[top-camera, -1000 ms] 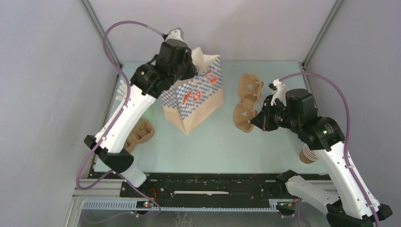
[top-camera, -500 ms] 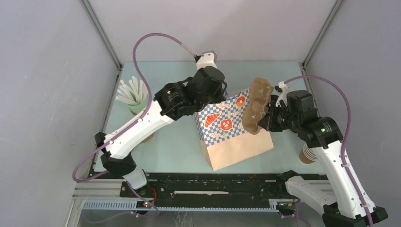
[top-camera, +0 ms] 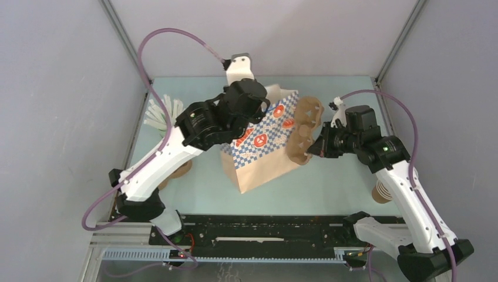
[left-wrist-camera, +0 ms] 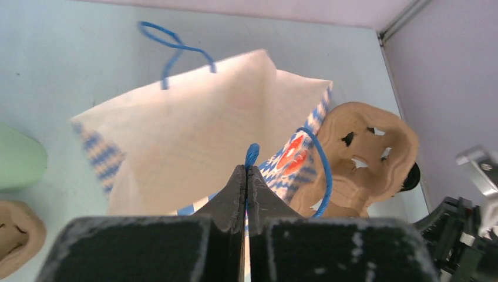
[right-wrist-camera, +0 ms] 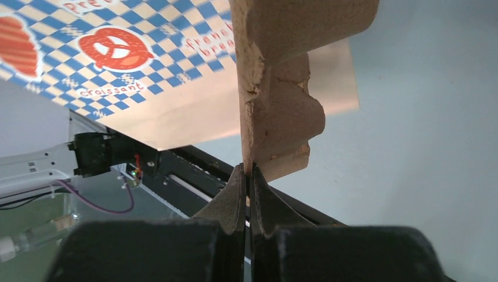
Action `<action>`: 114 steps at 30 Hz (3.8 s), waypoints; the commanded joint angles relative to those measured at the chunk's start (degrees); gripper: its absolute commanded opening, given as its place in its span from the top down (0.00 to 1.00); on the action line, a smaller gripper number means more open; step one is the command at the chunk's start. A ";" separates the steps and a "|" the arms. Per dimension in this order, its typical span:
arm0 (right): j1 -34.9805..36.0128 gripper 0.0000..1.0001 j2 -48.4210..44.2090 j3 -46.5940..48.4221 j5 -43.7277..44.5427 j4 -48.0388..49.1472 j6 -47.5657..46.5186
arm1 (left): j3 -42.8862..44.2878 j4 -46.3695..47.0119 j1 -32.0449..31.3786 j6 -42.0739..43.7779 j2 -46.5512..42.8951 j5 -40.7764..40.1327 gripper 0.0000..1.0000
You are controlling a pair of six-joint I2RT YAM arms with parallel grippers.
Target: Pack the takeout coffee
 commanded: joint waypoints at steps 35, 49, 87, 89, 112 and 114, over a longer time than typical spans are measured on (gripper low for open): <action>-4.56 1.00 -0.43 1.03 -23.40 18.68 13.72 | -22.12 10.91 20.59 0.82 -25.76 43.24 0.02; 10.62 1.00 6.44 7.59 -20.07 49.09 27.93 | -32.55 18.79 25.20 -2.24 -35.28 62.82 0.22; 28.22 0.30 23.54 38.56 12.25 11.05 -9.14 | -36.75 -0.74 25.20 2.12 -48.26 36.91 1.00; 27.97 0.30 25.03 42.11 12.08 10.54 -10.43 | -36.56 -1.06 25.20 2.11 -48.38 37.17 1.00; 13.46 0.56 33.44 41.84 -23.91 33.32 -10.17 | -39.48 1.93 25.24 1.38 -50.91 43.59 1.00; 12.85 0.60 34.27 41.97 -27.31 34.70 -8.27 | -39.43 2.23 25.22 1.39 -50.74 44.94 1.00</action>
